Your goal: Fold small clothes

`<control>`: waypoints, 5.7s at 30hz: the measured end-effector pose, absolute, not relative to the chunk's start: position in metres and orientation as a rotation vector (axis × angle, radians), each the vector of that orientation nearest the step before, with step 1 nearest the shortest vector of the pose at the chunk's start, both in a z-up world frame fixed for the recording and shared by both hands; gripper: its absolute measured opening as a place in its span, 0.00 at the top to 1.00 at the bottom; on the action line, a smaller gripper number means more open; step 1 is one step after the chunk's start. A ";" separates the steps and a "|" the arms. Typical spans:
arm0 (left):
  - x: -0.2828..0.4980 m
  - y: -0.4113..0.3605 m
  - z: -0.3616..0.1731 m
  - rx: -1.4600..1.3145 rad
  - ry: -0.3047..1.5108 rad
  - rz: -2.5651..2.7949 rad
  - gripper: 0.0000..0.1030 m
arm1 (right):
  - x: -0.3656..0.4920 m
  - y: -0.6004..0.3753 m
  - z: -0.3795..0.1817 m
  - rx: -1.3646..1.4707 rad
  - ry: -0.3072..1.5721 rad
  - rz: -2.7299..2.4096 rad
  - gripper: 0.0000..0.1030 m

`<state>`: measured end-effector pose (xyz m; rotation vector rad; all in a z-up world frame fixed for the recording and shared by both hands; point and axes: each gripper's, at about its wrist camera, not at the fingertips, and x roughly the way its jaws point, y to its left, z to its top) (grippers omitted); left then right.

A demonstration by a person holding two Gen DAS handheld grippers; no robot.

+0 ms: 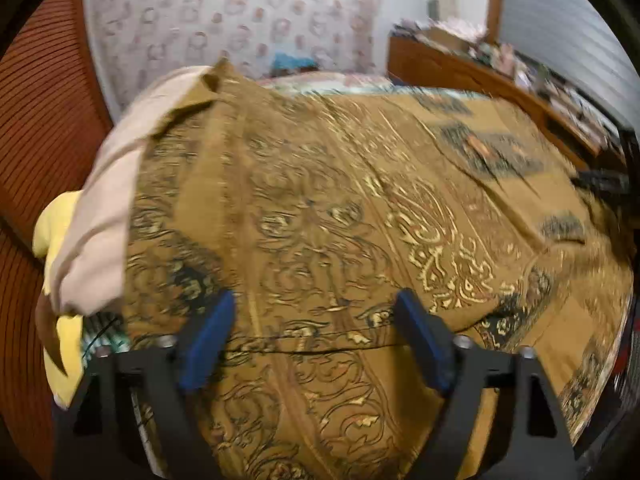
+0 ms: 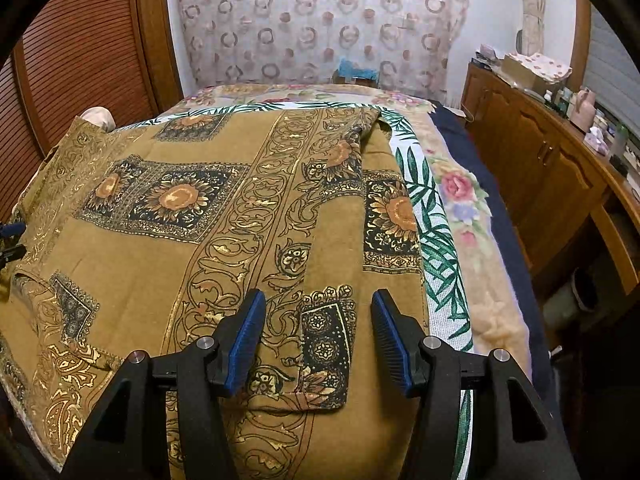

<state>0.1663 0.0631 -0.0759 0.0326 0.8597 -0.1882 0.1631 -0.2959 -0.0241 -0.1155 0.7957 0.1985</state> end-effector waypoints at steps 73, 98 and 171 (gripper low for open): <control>0.045 0.109 0.012 -0.097 0.610 -0.160 0.95 | 0.011 -0.319 0.051 -0.091 0.586 0.374 0.96; 0.025 0.099 -0.050 -0.098 0.759 -0.088 0.95 | 0.002 -0.316 -0.006 -0.091 0.733 0.335 0.95; 0.071 0.021 0.034 -0.196 0.571 -0.381 0.92 | 0.045 -0.244 -0.074 -0.149 0.742 0.375 0.33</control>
